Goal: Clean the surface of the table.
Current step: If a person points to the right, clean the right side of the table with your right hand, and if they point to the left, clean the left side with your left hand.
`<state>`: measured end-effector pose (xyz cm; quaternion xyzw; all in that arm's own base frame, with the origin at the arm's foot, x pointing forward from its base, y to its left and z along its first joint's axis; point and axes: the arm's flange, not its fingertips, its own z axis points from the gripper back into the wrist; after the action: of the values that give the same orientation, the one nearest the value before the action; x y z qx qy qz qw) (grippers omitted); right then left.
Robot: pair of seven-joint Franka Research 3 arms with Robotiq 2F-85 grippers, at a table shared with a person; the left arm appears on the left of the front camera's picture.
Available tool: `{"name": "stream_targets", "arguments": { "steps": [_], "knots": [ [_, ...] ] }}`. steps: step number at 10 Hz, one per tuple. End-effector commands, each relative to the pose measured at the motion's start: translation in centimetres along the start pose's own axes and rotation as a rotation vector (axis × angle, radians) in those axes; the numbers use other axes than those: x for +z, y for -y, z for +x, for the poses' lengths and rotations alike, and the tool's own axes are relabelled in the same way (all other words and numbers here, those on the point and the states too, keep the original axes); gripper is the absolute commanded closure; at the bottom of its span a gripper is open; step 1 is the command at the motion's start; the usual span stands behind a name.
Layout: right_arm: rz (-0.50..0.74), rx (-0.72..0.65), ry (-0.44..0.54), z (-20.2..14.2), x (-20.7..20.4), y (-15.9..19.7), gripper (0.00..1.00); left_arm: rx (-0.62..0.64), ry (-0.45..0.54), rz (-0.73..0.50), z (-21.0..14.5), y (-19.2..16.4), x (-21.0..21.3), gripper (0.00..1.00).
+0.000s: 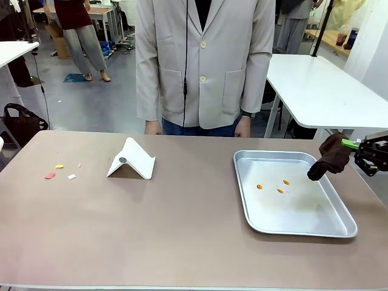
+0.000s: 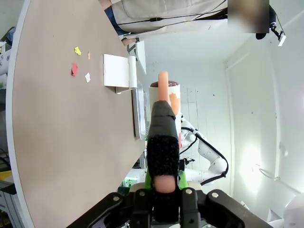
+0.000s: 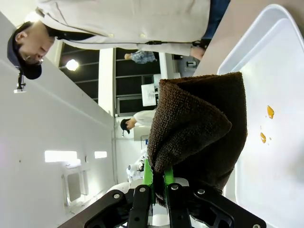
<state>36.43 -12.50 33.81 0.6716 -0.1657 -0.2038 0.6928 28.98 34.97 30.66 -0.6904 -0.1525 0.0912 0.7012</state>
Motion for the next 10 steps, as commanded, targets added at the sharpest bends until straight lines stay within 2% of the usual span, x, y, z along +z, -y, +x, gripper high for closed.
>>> {"name": "stream_targets", "arguments": {
  "steps": [1,10],
  "knots": [
    [0.022,-0.008,0.008,0.10,-0.30,-0.50,1.00,-0.016,-0.007,0.004,-0.39,0.51,0.22,1.00],
    [0.022,-0.008,0.008,0.10,-0.30,-0.50,1.00,-0.016,-0.007,0.004,-0.39,0.51,0.22,1.00]
  ]
}}
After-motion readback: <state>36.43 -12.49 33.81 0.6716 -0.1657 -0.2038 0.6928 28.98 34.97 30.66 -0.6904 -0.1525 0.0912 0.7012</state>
